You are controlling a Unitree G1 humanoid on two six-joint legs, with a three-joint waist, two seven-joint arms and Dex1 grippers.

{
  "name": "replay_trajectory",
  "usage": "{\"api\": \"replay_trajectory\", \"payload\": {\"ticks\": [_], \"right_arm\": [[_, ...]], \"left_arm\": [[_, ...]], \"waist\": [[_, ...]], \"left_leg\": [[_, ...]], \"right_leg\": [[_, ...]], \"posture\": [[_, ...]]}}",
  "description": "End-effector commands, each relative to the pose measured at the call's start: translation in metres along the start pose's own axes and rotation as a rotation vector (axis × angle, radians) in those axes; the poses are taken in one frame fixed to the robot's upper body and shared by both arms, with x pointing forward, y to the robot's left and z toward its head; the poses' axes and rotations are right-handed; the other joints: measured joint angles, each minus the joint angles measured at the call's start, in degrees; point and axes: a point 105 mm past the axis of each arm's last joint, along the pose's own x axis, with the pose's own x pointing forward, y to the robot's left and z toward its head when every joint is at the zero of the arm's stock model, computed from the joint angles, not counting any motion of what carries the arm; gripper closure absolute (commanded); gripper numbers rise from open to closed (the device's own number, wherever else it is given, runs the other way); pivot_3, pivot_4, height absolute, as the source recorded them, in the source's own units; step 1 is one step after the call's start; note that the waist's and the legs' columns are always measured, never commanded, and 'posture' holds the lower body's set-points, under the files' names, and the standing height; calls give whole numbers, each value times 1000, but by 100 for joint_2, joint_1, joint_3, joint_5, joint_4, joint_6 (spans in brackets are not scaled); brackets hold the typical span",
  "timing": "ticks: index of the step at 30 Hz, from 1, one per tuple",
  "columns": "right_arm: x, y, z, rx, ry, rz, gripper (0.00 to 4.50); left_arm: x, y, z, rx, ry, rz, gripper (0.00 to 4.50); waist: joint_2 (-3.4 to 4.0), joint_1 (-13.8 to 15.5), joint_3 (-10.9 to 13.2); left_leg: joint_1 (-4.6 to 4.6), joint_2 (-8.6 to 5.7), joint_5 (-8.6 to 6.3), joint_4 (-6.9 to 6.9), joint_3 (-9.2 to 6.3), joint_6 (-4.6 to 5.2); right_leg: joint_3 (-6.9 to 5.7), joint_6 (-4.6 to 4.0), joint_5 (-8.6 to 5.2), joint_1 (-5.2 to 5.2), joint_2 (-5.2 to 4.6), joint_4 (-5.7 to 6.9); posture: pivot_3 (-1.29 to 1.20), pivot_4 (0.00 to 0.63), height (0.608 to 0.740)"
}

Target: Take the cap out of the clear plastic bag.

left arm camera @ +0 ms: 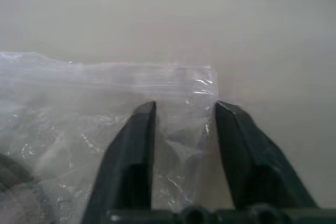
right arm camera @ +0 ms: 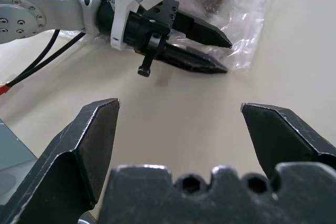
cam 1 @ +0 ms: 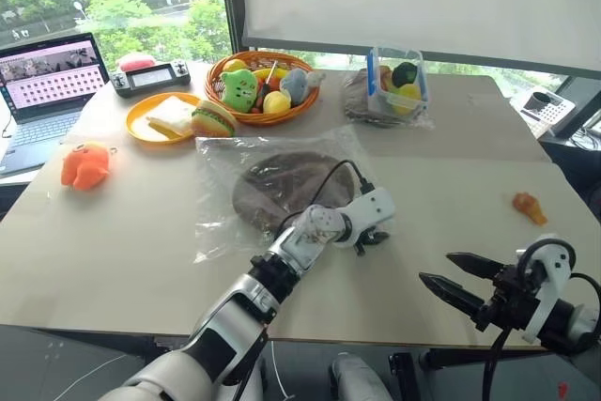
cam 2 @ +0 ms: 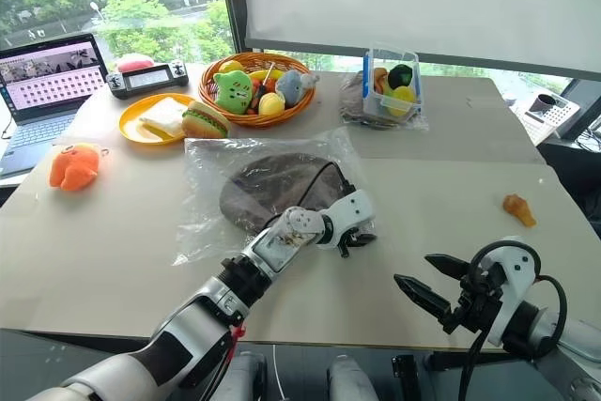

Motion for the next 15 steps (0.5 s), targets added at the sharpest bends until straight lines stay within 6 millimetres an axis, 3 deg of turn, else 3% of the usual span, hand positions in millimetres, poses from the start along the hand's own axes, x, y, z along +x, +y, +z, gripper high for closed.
{"api": "replay_trajectory", "payload": {"ticks": [1,2,11,15], "right_arm": [[-5,0,10,-43,-43,-22,0],[-6,-1,8,-42,-36,-31,0],[-8,-18,-12,-64,20,-147,0],[-5,-20,-19,-66,34,-170,0]], "left_arm": [[2,9,-26,-28,101,63,4208],[2,9,-26,-28,101,63,4423],[1,8,-18,26,32,68,4423],[-10,-1,-6,162,-77,23,4423]], "waist": [[0,-36,-1],[0,-44,-1],[1,-54,-2],[9,-64,-6]], "left_leg": [[3,-1,0,0,-2,0],[7,-1,0,0,-3,0],[35,-2,-1,-3,-5,-1],[30,-3,-1,-14,-4,-1]], "right_leg": [[0,0,0,3,0,0],[0,0,0,7,0,0],[1,-1,0,31,1,-1],[4,-3,-1,20,0,-2]], "posture": [[0,150,740],[0,150,740],[0,150,740],[0,150,740]]}}
